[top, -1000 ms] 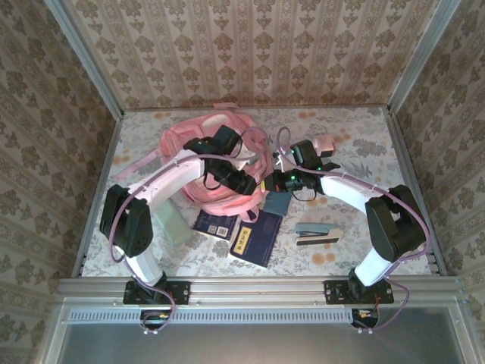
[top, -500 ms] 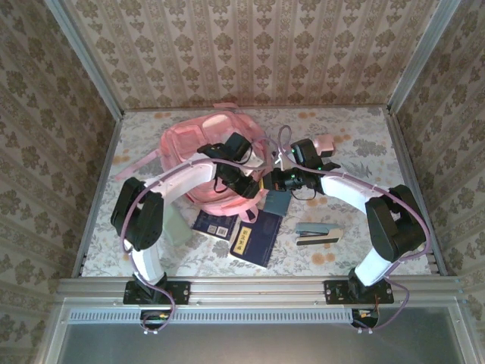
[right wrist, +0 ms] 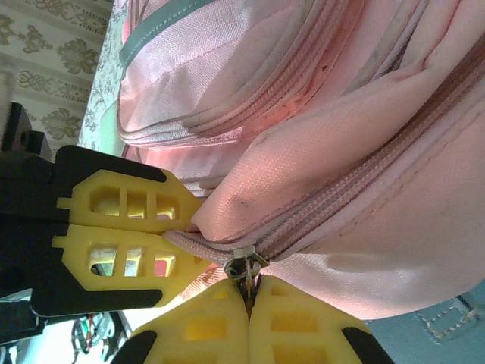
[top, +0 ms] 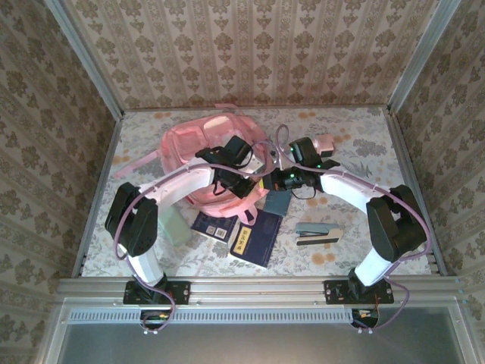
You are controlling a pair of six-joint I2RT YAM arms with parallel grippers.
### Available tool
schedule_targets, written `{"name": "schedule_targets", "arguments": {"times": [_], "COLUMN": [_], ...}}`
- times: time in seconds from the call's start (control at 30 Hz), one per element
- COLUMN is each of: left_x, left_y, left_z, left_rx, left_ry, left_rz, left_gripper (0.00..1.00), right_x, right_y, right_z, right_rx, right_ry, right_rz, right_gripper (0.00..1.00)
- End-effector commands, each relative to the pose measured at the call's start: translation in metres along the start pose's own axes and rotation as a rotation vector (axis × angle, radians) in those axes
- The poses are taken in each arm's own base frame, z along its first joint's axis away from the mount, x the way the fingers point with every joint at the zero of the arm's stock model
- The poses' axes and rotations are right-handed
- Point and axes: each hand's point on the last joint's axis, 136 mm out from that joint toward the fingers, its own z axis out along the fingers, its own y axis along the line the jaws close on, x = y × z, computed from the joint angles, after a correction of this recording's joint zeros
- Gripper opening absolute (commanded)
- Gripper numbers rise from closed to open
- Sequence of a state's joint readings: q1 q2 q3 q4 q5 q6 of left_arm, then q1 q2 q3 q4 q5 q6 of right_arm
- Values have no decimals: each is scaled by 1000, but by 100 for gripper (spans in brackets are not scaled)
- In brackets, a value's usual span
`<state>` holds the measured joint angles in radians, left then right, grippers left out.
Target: Pack books, pencil case, and school supplies into a backpack
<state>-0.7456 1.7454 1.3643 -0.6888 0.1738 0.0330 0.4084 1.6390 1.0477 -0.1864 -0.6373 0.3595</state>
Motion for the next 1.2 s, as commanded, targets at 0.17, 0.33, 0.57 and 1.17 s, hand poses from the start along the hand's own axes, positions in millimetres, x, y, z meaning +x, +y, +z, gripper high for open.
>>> {"name": "schedule_targets", "arguments": {"times": [0.17,0.33,0.57,1.17], "left_x": [21,25,30,38], "left_y": [21,20,10,-10], "left_z": [-32,-35,-34,-39], "left_rx": [-126,-134,-137,-128], "left_ry": [34,28,40,23], "left_rz": [20,26,55,138], "left_gripper": [0,0,0,0], "right_x": [-22,-36,-60,-123], "right_y": [-35,-49,-64,-126], "right_z": [-32,-37,-43,-13], "right_rx": [259,336,397,428], "right_ry": [-21,-10,-21,-44], "right_rz": [-51,-53,-60,56], "right_gripper": [0,0,0,4]}}
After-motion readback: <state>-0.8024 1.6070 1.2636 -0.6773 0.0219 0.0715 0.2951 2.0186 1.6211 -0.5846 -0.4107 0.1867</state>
